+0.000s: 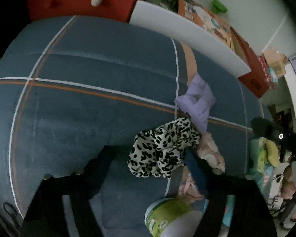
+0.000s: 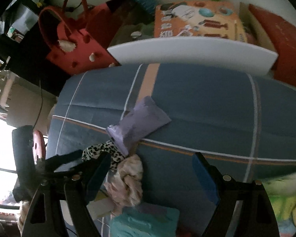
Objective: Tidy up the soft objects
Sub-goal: 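Move the left gripper to the leopard-print scrunchie and close on it, then grasp the lavender pouch with the right gripper while the left gripper holds the scrunchie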
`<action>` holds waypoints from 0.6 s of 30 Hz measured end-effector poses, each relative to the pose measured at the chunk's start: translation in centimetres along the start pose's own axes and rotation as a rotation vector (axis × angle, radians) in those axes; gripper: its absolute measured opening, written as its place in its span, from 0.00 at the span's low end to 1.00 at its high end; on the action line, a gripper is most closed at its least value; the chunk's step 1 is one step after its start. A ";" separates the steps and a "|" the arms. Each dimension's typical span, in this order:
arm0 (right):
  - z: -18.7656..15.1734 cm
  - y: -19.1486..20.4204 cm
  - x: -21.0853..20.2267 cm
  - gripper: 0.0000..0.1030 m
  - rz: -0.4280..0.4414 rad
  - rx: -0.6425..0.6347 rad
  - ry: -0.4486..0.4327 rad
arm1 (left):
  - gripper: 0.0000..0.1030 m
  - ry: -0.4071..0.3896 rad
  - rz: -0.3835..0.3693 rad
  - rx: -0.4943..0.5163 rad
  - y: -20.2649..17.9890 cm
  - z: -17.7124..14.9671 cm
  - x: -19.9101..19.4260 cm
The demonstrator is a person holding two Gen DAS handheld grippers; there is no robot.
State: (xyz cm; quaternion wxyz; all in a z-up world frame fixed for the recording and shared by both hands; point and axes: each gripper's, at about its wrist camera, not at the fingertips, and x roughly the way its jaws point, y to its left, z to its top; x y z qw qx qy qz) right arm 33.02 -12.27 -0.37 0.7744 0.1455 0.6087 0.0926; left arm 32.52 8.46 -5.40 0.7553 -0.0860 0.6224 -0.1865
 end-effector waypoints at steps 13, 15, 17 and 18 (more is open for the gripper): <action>2.4 1.5 4.6 0.84 -0.005 -0.003 0.092 | 0.23 -0.043 -0.074 0.021 -0.5 -0.9 -0.1; 2.7 1.4 5.3 0.84 -0.005 0.010 0.106 | 0.23 -0.088 -0.039 0.012 -0.1 -1.3 -1.0; 3.0 1.5 5.8 0.84 -0.007 0.015 0.109 | 0.23 -0.141 -0.002 -0.003 0.6 -1.6 -1.9; 3.1 1.6 6.0 0.84 -0.009 0.015 0.112 | 0.23 -0.168 0.011 -0.026 1.2 -1.8 -2.4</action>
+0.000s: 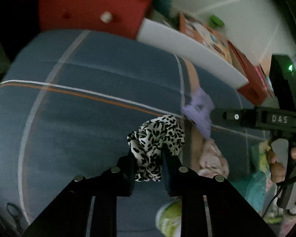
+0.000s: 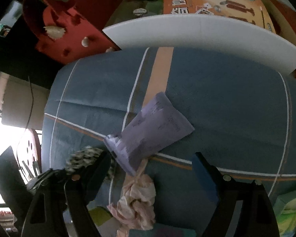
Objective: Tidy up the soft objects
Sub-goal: 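Grasp the lavender pouch with the right gripper while the left gripper holds the scrunchie, then carry the scrunchie and pouch over the tray and open both grippers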
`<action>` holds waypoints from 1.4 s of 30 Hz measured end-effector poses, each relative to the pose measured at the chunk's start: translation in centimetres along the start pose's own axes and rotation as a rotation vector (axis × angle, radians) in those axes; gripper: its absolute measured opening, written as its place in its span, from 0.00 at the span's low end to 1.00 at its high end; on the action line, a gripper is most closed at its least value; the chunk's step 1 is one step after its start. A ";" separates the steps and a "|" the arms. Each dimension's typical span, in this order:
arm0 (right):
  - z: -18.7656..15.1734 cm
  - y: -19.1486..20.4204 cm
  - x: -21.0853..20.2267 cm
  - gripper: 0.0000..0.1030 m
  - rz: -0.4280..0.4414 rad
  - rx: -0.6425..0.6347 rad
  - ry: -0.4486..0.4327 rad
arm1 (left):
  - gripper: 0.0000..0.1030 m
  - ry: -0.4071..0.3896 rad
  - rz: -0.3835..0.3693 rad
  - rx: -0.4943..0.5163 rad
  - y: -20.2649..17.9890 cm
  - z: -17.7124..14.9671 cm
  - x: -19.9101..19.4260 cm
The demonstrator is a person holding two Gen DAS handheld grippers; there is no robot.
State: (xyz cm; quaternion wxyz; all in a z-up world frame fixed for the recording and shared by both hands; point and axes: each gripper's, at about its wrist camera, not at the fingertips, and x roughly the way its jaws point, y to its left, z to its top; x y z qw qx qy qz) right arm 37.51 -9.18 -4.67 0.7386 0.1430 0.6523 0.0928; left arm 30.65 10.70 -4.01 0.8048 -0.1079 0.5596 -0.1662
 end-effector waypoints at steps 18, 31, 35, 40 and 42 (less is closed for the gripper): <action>1.4 -0.7 2.3 0.46 0.056 0.047 0.015 | 0.23 -0.050 -0.003 -0.060 2.5 -0.5 -1.1; -0.1 -2.0 -1.6 0.43 0.121 0.048 -0.036 | 0.23 -0.058 0.007 -0.103 2.2 -0.6 -2.2; -1.3 -2.7 -4.4 0.43 0.128 0.056 -0.065 | 0.23 -0.094 0.017 -0.124 1.4 -0.9 -4.3; -4.3 -3.3 -9.1 0.43 0.097 0.038 -0.114 | 0.23 -0.142 0.012 -0.122 -0.7 -1.8 -7.3; -6.0 -3.3 -11.0 0.43 0.079 0.019 -0.141 | 0.23 -0.156 0.004 -0.109 -1.9 -2.2 -8.3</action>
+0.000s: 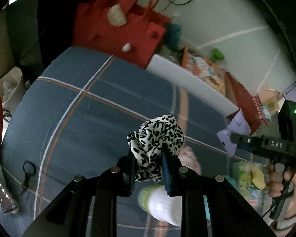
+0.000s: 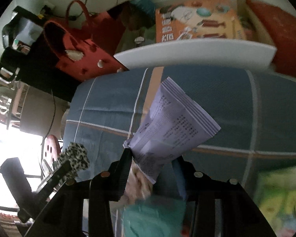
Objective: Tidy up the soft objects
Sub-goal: 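Carry the scrunchie and pouch over the tray and open both grippers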
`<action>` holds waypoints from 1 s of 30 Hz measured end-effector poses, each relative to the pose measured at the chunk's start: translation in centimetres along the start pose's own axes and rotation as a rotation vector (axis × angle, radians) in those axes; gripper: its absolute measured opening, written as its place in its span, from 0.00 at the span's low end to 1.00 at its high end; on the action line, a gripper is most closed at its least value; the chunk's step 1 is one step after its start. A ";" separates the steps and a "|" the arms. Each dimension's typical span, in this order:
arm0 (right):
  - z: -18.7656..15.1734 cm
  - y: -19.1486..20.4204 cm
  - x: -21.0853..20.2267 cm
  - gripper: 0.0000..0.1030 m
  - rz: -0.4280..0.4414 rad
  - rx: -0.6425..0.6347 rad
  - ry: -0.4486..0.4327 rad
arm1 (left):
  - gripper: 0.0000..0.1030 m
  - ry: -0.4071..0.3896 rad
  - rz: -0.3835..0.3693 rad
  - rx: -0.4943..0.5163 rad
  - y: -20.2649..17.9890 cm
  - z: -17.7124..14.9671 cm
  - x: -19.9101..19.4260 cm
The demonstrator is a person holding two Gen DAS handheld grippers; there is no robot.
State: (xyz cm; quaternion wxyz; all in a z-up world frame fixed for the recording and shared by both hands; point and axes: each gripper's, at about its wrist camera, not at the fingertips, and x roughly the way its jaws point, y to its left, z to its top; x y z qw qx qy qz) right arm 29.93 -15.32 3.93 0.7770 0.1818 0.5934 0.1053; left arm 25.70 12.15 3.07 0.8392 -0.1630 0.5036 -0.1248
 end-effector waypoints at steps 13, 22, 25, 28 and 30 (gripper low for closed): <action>-9.4 -1.0 -9.4 0.43 -0.132 -0.051 -0.215 | 0.23 -0.030 -0.102 0.074 -9.7 -4.8 -4.0; -14.0 -8.0 -11.3 0.43 -0.216 0.113 -0.315 | 0.23 0.022 -0.139 0.159 -16.6 -8.4 -1.6; -15.4 -11.2 -11.1 0.43 -0.246 0.203 -0.319 | 0.24 0.057 -0.148 0.202 -18.9 -9.4 -0.3; -16.2 -14.4 -11.2 0.43 -0.286 0.272 -0.308 | 0.24 0.087 -0.158 0.236 -21.4 -10.7 1.0; -16.8 -16.5 -11.9 0.45 -0.326 0.307 -0.310 | 0.24 0.110 -0.169 0.271 -23.1 -11.7 2.1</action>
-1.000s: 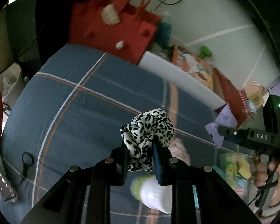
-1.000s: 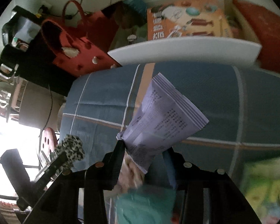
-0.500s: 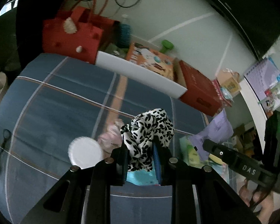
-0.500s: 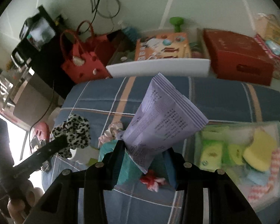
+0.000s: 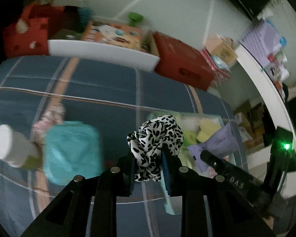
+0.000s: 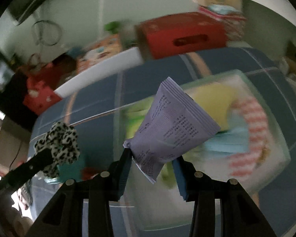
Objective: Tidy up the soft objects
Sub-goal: 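Carry the scrunchie and pouch over the tray and open both grippers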
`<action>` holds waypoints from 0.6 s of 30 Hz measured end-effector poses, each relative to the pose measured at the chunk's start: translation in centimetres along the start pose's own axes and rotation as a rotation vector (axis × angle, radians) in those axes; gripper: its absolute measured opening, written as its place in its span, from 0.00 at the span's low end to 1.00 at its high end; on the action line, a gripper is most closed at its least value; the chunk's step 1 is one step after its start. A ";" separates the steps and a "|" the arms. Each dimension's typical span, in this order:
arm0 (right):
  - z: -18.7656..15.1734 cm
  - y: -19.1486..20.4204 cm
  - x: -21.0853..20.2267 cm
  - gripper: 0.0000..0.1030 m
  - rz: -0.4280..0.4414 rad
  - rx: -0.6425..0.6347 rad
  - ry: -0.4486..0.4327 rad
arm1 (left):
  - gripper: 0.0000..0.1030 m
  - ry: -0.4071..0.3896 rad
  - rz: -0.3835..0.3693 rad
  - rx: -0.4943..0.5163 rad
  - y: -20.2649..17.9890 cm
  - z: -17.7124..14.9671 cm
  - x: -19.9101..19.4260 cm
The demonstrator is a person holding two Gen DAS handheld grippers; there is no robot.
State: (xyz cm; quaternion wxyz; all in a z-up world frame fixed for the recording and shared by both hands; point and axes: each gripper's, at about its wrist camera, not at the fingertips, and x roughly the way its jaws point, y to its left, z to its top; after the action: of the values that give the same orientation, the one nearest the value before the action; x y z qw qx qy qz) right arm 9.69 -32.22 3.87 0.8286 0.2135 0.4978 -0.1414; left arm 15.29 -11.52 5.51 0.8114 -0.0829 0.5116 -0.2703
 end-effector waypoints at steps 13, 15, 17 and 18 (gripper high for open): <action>0.0 -6.6 0.4 0.46 -0.078 0.113 0.045 | 0.34 0.235 -0.065 0.178 -7.3 -4.8 7.5; 0.1 -6.5 0.3 0.54 -0.077 0.114 0.040 | 0.46 0.240 -0.067 0.183 -7.6 -4.9 7.3; -0.1 -6.6 -0.1 0.58 -0.085 0.111 0.035 | 0.61 0.220 -0.060 0.186 -7.5 -4.8 6.8; -0.1 -6.6 -0.3 0.58 -0.089 0.110 0.032 | 0.64 0.207 -0.056 0.186 -7.4 -4.6 6.3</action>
State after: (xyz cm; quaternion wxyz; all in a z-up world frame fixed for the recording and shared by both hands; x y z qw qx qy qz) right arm 6.50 -37.86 2.72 0.8005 0.2387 0.5113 -0.2018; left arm 10.69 -20.41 1.50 0.7507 0.0066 0.5626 -0.3463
